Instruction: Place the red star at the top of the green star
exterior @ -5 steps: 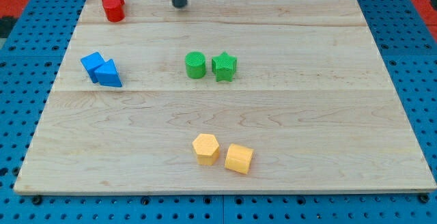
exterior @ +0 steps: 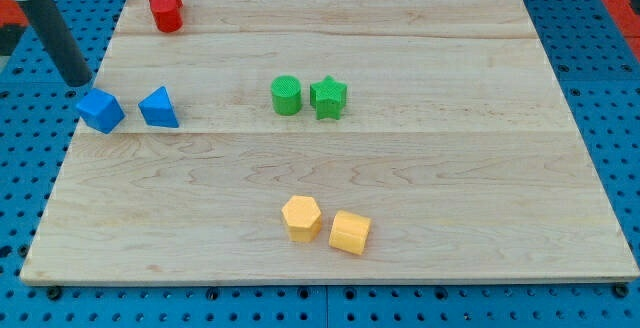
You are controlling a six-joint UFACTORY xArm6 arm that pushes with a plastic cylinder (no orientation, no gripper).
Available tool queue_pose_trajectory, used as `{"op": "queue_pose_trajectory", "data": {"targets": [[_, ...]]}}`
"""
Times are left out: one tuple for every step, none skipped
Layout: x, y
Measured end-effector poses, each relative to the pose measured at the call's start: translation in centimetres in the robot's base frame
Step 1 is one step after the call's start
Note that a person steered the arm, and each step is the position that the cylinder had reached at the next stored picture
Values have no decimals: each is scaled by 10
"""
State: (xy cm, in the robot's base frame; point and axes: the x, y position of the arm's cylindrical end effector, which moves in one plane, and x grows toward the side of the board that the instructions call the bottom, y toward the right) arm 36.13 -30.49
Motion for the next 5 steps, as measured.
{"op": "queue_pose_trajectory", "data": {"targets": [[-7, 0], [-101, 4], [-169, 16], [-170, 23], [-153, 126]]}}
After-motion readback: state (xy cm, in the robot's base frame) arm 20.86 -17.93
